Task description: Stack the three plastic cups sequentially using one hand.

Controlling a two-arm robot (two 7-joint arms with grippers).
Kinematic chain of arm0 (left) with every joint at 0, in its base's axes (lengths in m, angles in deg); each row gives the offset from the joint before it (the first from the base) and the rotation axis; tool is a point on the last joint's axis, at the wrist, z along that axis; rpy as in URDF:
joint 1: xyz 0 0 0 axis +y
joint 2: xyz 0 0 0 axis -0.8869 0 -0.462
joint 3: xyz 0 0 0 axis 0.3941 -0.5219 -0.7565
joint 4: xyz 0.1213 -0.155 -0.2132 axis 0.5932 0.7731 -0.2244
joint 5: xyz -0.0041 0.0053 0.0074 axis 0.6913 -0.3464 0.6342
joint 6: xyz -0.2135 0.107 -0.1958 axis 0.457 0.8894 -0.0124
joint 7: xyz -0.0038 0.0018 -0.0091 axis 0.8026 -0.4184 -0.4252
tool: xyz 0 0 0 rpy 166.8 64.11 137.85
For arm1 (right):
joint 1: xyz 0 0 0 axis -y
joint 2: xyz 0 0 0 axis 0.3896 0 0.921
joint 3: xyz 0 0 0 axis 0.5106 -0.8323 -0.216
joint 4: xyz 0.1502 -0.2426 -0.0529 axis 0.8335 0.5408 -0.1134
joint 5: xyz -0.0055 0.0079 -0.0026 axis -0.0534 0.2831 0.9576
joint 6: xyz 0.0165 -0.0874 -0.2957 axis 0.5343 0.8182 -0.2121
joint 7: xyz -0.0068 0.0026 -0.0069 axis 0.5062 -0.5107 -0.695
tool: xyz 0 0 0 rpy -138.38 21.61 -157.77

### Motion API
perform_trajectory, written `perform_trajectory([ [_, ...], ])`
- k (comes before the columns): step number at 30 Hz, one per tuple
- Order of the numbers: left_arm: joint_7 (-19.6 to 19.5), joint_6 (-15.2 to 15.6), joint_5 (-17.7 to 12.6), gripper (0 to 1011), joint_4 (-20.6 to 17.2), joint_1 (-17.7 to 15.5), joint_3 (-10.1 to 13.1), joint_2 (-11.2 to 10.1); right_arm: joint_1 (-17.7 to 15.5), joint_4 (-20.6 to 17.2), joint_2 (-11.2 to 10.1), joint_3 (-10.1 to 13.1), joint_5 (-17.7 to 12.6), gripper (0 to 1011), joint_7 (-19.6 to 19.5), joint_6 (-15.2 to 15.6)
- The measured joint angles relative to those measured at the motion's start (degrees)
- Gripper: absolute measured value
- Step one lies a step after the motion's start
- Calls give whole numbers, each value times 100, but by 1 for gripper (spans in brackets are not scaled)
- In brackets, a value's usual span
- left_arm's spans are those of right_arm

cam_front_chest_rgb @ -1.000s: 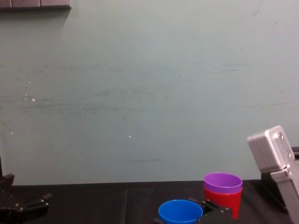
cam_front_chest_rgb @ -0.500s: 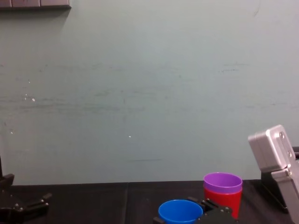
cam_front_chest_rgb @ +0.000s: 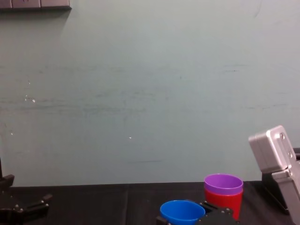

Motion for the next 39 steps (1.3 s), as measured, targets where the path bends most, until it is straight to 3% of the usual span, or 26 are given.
perform_trajectory([
  [20, 0, 0, 0, 1005, 0, 0, 0, 0, -32, -129, -58, 32, -48, 761, 32, 50],
  [26, 0, 0, 0, 1005, 0, 0, 0, 0, -47, -416, -134, 123, -268, 761, 107, 334],
  [39, 0, 0, 0, 1005, 0, 0, 0, 0, 62, -1404, -579, 281, -547, 761, 95, 974],
])
